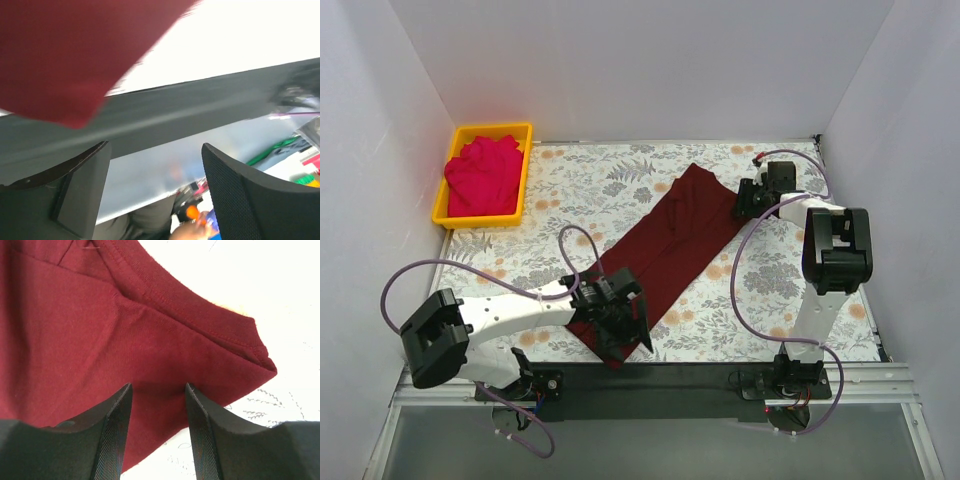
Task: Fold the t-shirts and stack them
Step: Fold the tshirt
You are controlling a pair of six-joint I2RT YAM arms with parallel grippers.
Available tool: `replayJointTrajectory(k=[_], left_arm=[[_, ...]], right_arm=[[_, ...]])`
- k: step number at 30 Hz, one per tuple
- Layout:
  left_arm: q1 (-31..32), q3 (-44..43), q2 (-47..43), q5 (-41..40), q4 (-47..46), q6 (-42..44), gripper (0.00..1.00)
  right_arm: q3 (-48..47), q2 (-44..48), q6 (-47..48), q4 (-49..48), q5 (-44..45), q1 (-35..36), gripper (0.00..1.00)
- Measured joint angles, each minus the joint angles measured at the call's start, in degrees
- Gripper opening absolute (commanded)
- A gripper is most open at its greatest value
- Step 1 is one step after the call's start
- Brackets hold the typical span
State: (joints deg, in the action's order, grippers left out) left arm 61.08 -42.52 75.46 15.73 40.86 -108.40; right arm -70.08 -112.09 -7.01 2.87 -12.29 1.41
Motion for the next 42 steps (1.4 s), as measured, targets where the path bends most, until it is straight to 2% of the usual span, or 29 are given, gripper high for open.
replayJointTrajectory(k=[4,7,10,14,18,22,28,33,37,42], left_arm=[[-1.29,-10.91,3.19,-5.18,3.13,2.78,0.72],[-6.67,-15.28,4.02,-9.01,4.13,6.93,0.67],[-13.9,-16.17,5.9,-13.53,4.15,12.26,0.61],[-21.44,-16.48,13.09,-18.53,4.07,18.53,0.57],[-22.97,-16.48,19.12,-20.96,4.26,21.99,0.54],[-22.97,-15.78,21.16,-21.0,4.11,22.71,0.53],[-21.14,-11.19,17.75,-18.25,0.35,21.42,0.53],[-10.51,-8.31,15.76,-11.08,-3.63,16.65,0.54],[-2.25,-10.27,18.47,-4.66,-6.21,12.87,0.62],[0.22,-13.03,20.35,-2.29,-4.81,10.21,0.71]], right_arm=[[0.63,2.01,-0.66,0.55,-0.17,0.28,0.54],[2.62,5.29,-3.26,0.24,-0.33,0.46,0.53],[5.66,8.26,-6.56,-0.76,-0.46,0.61,0.5],[9.57,9.4,-10.05,-2.08,-0.5,0.74,0.45],[10.43,8.48,-11.43,-2.8,-0.59,0.87,0.43],[8.28,4.66,-11.5,-3.69,-1.79,0.87,0.42],[0.37,-2.08,-10.71,-4.55,-4.94,0.96,0.41],[-6.67,-7.52,-9.6,-4.66,-7.89,1.53,0.41],[-12.22,-10.47,-7.54,-1.95,-8.63,2.29,0.43],[-15.41,-10.95,-3.3,1.84,-6.38,3.78,0.45]])
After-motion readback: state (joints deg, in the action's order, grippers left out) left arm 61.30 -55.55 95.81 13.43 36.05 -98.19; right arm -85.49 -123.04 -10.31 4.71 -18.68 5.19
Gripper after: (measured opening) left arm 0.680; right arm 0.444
